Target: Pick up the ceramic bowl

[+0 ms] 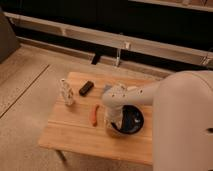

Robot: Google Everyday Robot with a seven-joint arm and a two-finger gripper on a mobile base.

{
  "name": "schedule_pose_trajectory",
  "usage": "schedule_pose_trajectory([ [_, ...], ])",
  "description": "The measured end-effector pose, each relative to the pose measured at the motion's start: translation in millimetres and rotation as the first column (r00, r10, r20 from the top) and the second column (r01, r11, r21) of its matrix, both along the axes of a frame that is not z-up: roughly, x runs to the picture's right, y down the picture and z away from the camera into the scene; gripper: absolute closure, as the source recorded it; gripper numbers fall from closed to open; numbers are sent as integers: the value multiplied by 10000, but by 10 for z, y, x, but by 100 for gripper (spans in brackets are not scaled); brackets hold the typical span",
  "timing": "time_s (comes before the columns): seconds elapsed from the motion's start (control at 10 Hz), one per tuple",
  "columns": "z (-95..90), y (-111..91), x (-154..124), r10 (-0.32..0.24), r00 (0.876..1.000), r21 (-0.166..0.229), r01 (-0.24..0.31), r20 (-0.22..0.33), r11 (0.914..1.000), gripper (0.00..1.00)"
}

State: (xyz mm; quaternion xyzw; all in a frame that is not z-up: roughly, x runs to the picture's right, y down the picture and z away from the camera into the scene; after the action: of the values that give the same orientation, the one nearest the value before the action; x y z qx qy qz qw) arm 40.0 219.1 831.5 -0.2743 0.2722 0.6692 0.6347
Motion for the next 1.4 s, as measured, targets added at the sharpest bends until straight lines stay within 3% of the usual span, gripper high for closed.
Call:
schedule_pose_trajectory([
  [0.3,-30,-52,43,109,9999,141,-109,-2,9998,99],
  [0.6,-102,-143,135,326,9992,427,-317,-212,9986,100],
  [0.9,-226,-446,124,392,9991,1169,-371,-159,9925,100],
  [1.1,-350,-729,-12,251,9996,1851,-264,90,9824,100],
  [1.4,-505,-976,-180,16,9993,2532,-108,363,9674,100],
])
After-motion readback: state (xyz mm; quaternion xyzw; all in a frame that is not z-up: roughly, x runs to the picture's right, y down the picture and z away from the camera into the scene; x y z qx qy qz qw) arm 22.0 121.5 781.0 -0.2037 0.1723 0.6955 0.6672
